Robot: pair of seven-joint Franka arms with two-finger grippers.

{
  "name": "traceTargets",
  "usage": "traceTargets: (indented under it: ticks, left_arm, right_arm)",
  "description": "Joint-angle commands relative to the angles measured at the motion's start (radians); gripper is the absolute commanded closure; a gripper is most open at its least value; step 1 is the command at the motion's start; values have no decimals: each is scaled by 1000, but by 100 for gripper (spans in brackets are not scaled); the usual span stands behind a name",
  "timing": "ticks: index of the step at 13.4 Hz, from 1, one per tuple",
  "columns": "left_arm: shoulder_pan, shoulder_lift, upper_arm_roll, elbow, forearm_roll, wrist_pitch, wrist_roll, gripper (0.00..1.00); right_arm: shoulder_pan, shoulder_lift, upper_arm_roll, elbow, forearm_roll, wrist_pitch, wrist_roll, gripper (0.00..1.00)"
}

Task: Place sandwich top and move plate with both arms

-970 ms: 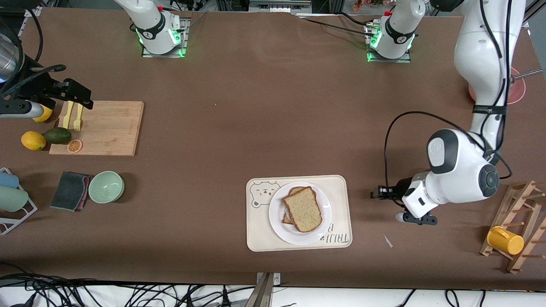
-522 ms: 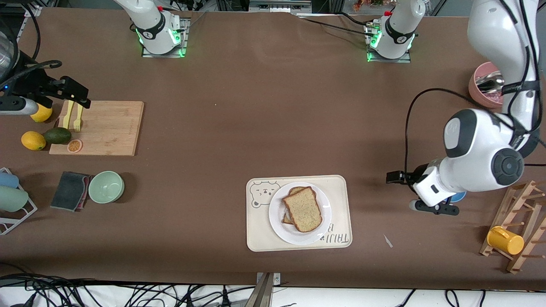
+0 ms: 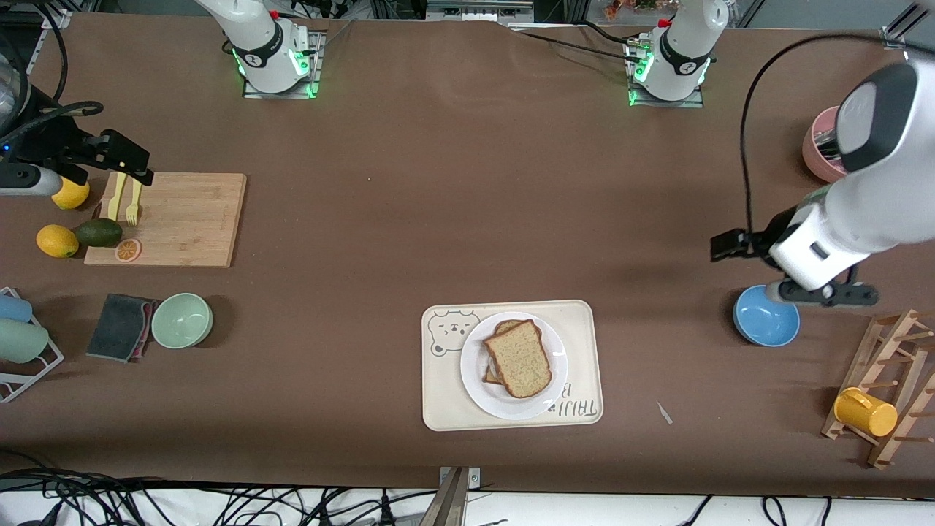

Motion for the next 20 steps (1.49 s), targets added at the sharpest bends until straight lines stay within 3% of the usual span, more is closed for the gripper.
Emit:
traceTargets:
  ticks: [1, 5, 8, 9, 12, 20]
  left_arm:
    - [25, -64, 1, -17, 44, -51, -11, 0]
    - [16, -174, 44, -70, 15, -42, -24, 0]
    - [-11, -353, 46, -337, -3, 118, -77, 0]
    - [-36, -369, 54, -368, -5, 142, -77, 0]
    - [-100, -369, 135, -365, -37, 136, -77, 0]
    - [-85, -357, 138, -333, -40, 68, -11, 0]
  right_arm:
    - [-16, 4, -1, 35, 10, -15, -2, 0]
    - [-14, 4, -2, 35, 9, -14, -2, 0]
    - [-13, 3, -1, 35, 9, -12, 7, 0]
    - [-13, 3, -1, 35, 7, -9, -5, 0]
    - [-14, 3, -1, 35, 4, -6, -15, 0]
    - [-13, 4, -1, 35, 1, -8, -18, 0]
